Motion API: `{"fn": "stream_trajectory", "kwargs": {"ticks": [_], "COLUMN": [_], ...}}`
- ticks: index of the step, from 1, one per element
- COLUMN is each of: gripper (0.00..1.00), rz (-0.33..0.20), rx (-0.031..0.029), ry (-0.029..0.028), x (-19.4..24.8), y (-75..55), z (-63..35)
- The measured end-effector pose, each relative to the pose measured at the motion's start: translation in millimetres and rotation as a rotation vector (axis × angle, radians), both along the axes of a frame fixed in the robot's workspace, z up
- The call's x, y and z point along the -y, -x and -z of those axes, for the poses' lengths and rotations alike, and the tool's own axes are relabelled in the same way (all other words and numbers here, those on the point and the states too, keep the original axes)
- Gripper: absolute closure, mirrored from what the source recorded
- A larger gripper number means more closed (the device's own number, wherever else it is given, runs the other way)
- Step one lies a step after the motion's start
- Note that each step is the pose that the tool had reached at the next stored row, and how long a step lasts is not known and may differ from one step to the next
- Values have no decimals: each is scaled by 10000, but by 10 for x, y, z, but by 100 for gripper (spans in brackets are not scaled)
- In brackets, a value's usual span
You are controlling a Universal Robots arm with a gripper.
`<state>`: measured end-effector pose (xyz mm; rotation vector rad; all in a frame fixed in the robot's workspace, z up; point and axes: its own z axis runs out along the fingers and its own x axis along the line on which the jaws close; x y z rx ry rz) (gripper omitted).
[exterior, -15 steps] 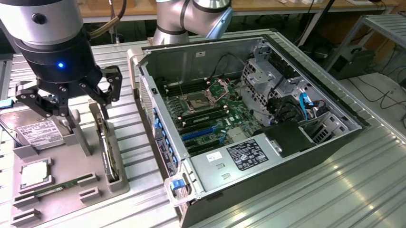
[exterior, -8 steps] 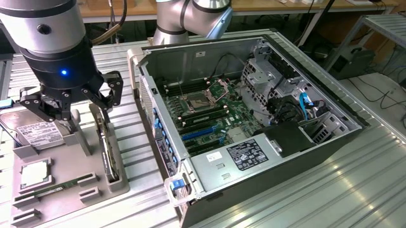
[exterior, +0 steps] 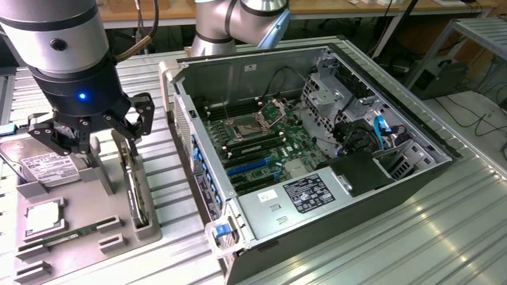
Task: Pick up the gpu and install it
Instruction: 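Pick up the gpu and move the gpu toward the slot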
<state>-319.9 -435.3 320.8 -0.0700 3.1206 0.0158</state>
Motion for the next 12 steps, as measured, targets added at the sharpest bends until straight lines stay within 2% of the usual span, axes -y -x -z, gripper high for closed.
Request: {"fn": "stream_trajectory", "kwargs": {"ticks": [12], "gripper": [40], "rz": [9], "rx": [0], "ry": [0], "x": [0], "y": [0], "z": [113]}}
